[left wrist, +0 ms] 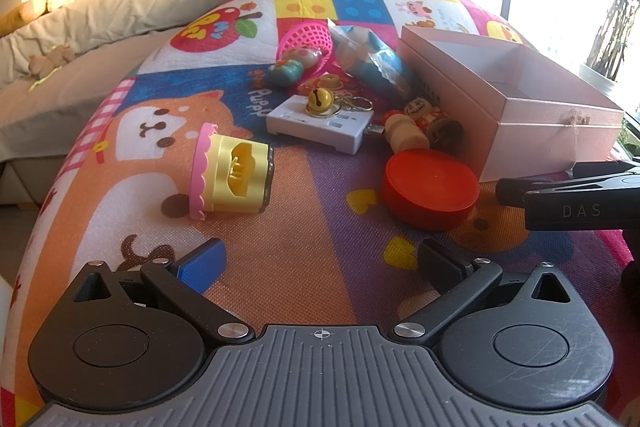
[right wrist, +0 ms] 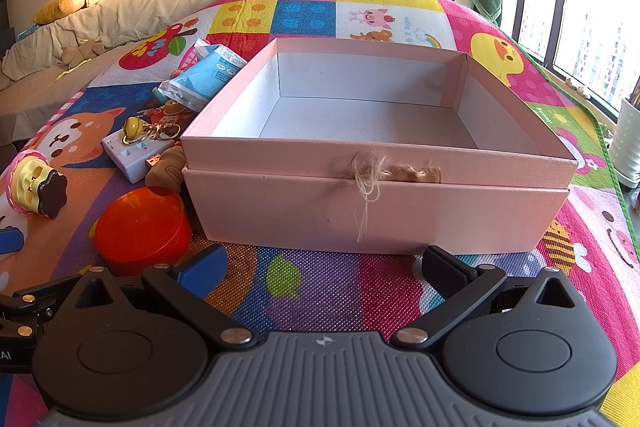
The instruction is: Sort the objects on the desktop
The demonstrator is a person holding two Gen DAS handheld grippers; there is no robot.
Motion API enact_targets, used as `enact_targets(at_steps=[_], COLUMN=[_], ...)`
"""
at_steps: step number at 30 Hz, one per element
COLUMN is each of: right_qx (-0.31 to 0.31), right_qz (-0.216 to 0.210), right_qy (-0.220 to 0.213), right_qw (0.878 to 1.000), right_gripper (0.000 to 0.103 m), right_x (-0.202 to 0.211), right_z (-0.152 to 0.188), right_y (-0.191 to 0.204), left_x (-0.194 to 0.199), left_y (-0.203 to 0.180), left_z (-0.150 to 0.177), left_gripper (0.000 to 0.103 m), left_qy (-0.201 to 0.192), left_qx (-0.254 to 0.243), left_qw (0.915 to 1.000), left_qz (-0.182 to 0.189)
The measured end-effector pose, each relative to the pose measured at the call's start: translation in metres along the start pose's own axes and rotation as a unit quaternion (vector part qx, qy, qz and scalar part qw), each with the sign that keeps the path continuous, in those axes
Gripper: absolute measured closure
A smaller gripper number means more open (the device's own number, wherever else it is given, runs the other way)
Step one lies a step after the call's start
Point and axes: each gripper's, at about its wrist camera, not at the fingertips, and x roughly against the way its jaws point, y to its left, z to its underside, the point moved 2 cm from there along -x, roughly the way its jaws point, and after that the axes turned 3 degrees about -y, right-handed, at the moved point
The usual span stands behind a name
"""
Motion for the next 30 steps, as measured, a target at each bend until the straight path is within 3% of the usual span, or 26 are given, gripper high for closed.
enact_targets(at_steps=[18,24,30], right_qx=[0.0,0.023,0.026], right_qz=[0.0,-0.034,-0.01], right_qy=[0.003,0.033,0.043], right_qw=[1.0,0.999,0.999], right_gripper=[0.0,0.0,0.0], right_x=[-0.001,0.001,0.01], right_z=[0.0,-0.004,0.0], right_y=[0.003,-0.002,0.006], left_x=[-0.001,-0.002,0.006], left_y=[0.0,0.002,0.004], left_z=[0.0,-0.001,-0.003], left_gripper=[0.0,0.0,0.0], left_qy=[0.006,0.013,-0.004], left_qx=[-0.002,-0.002,-0.003], left_qw=[1.0,0.9999,1.0], left_qz=[0.002,0.0,-0.005])
